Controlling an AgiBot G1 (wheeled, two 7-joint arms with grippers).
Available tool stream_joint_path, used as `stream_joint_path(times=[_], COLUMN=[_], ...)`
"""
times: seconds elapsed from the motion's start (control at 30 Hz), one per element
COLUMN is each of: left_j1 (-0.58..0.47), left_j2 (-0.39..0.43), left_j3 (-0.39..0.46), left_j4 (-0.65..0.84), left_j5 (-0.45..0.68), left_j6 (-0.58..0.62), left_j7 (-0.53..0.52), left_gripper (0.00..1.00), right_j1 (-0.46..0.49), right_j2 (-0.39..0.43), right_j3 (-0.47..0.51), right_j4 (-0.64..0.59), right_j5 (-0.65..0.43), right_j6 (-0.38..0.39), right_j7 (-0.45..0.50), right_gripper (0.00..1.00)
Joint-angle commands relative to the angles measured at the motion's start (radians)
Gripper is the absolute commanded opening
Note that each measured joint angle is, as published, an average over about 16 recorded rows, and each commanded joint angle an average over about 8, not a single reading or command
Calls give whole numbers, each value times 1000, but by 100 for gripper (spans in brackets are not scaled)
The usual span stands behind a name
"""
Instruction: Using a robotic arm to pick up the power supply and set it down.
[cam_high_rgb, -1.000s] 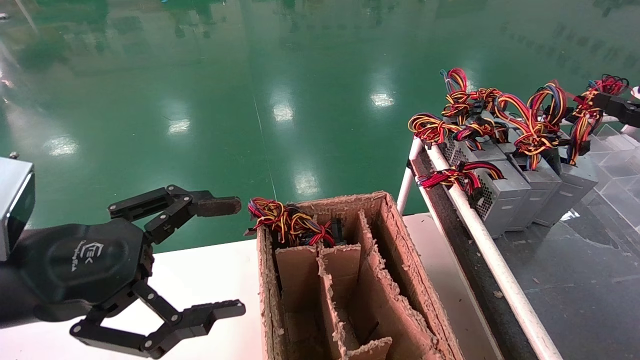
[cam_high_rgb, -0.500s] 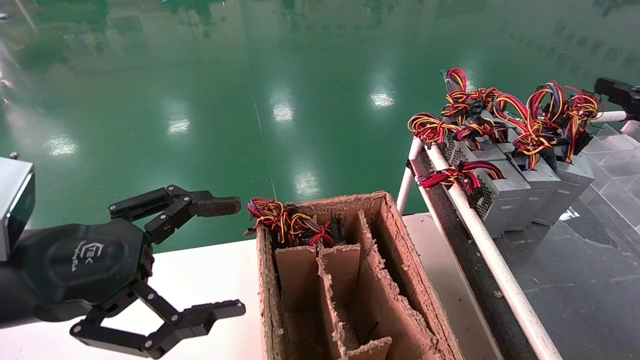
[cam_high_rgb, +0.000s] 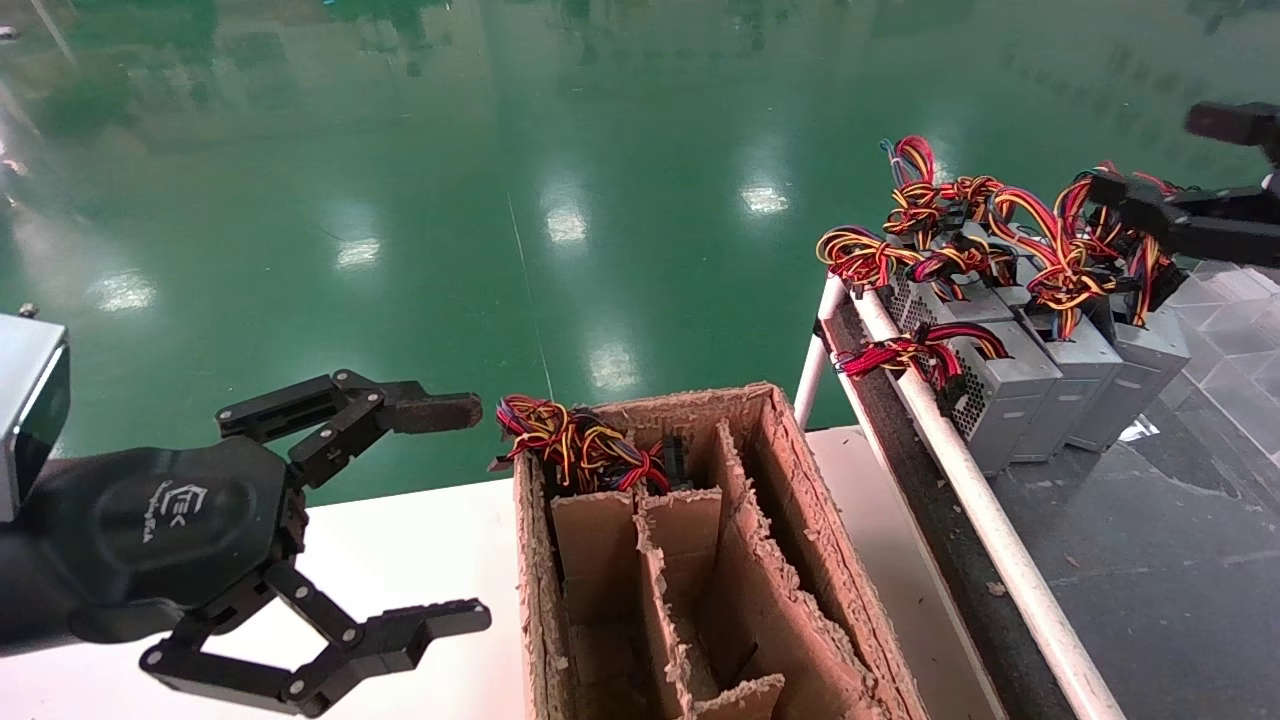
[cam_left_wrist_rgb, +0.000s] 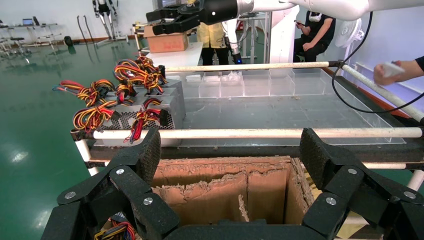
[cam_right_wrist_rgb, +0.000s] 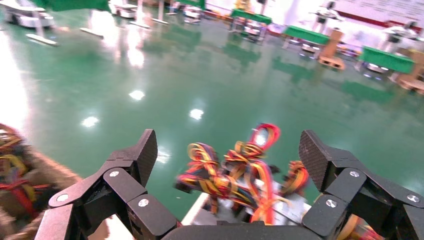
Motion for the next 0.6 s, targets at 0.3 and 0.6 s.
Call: stream_joint_path(times=[0.3,0.6], left_j1=[0,0], left_j2=[0,0], left_j3=[0,0], left_j4=[0,0], left_j5=[0,0], left_j6=[0,0], left_j7=[0,0], left_gripper=[100,100], right_j1=[-123,-227], right_j2=[7,13], right_j3=[16,30], right_j4=[206,381], right_j5=[73,136], right_j6=[-43,-79], right_j7=[66,121], right_gripper=[100,100])
